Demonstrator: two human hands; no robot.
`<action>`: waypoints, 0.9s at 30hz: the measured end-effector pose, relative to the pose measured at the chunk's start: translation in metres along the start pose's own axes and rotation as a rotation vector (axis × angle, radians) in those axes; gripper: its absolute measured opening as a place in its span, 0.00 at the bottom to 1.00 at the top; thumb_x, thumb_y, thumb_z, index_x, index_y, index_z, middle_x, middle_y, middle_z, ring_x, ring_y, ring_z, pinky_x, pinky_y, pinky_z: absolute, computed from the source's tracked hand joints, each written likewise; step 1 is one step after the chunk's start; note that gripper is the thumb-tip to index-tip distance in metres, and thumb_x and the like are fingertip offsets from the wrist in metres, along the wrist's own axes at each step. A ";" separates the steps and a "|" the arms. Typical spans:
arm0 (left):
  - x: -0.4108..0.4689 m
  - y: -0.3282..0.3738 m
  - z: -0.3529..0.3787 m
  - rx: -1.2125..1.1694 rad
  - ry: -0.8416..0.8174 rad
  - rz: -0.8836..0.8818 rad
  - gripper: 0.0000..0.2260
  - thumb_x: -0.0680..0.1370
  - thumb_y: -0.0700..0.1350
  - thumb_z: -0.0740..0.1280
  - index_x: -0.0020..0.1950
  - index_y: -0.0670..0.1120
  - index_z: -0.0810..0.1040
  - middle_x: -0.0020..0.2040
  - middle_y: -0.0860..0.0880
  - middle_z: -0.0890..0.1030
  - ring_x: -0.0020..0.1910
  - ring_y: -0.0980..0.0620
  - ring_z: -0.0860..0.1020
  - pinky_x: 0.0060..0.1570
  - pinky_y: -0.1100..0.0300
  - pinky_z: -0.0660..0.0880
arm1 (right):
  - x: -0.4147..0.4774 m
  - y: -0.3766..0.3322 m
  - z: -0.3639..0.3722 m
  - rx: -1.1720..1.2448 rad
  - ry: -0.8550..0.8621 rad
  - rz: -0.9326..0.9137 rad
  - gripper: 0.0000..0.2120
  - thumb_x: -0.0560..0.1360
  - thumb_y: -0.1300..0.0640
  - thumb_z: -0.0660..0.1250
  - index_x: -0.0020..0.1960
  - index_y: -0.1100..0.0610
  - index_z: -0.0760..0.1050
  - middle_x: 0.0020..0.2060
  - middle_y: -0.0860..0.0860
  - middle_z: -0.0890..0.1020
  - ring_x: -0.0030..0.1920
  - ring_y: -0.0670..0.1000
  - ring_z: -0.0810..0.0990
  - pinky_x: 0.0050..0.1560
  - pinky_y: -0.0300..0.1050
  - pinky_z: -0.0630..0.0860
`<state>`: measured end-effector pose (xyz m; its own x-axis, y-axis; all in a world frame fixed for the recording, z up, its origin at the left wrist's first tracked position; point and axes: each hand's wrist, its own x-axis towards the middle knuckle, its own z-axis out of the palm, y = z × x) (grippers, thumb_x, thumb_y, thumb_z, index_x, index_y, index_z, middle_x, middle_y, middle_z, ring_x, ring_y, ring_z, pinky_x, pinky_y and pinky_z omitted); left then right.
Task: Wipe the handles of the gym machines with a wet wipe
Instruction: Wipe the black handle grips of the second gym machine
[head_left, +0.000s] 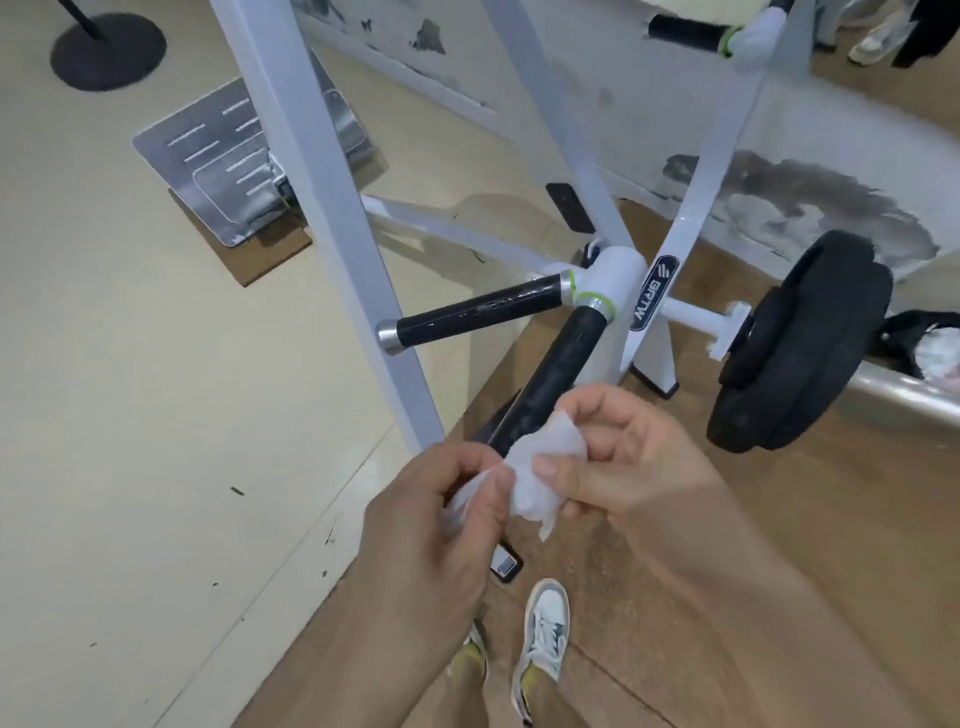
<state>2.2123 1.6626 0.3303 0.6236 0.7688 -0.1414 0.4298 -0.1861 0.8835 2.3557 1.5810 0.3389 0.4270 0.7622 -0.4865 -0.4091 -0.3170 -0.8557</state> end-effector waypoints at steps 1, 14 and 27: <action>0.001 -0.005 0.002 -0.004 0.019 -0.020 0.04 0.76 0.52 0.68 0.41 0.58 0.77 0.36 0.59 0.81 0.35 0.59 0.77 0.32 0.73 0.69 | 0.004 0.005 0.001 -0.017 0.068 -0.035 0.08 0.69 0.70 0.71 0.44 0.59 0.78 0.35 0.60 0.83 0.32 0.51 0.79 0.30 0.37 0.75; 0.034 -0.036 0.017 0.070 0.112 -0.162 0.06 0.72 0.49 0.71 0.38 0.60 0.81 0.36 0.60 0.81 0.37 0.61 0.78 0.35 0.66 0.72 | 0.016 0.067 0.024 -1.000 0.332 -0.562 0.09 0.74 0.55 0.68 0.52 0.53 0.83 0.43 0.47 0.76 0.33 0.42 0.71 0.34 0.31 0.70; 0.001 -0.043 0.026 0.297 0.140 0.339 0.11 0.68 0.35 0.64 0.36 0.49 0.83 0.45 0.59 0.83 0.47 0.58 0.77 0.46 0.72 0.71 | 0.011 0.056 0.017 -0.779 0.107 -0.350 0.14 0.77 0.58 0.61 0.60 0.52 0.79 0.54 0.42 0.72 0.51 0.43 0.77 0.52 0.31 0.72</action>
<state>2.2114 1.6556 0.2805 0.6757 0.7058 0.2130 0.3982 -0.5925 0.7003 2.3236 1.5808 0.2883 0.5147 0.8436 -0.1531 0.4137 -0.4007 -0.8175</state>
